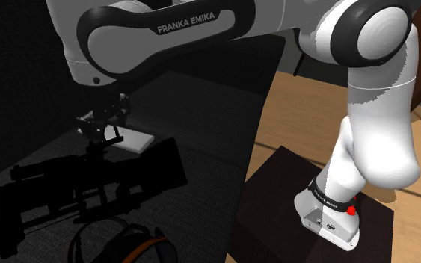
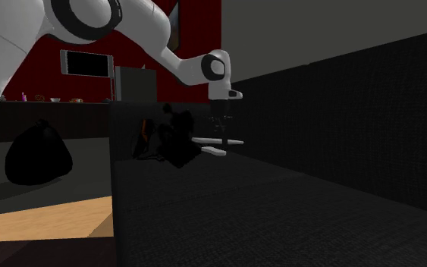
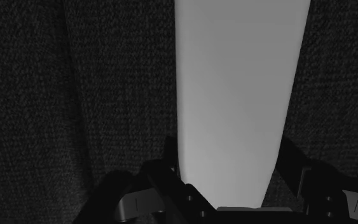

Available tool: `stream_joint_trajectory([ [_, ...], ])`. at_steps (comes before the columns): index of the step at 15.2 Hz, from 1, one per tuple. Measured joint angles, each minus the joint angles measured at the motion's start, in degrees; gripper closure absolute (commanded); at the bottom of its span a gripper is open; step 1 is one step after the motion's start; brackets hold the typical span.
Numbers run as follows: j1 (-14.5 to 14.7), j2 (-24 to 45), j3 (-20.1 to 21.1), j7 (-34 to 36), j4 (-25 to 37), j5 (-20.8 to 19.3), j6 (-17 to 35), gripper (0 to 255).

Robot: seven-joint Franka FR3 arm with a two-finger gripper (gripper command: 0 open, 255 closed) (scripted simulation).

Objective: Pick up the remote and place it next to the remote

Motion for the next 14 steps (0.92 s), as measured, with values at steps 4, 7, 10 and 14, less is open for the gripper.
stream_joint_trajectory([
  [4, 4.54, 4.53, 0.45, 4.2, 7.25, -1.38, -3.03, 255],
  [7, 6.67, 7.17, 0.37, 6.11, 11.22, -2.19, -3.96, 255],
  [10, 6.61, 7.61, 0.03, 6.53, 10.69, -2.56, -2.31, 255],
  [14, 6.24, 7.41, -0.33, 6.86, 8.85, -2.82, 1.06, 255],
])
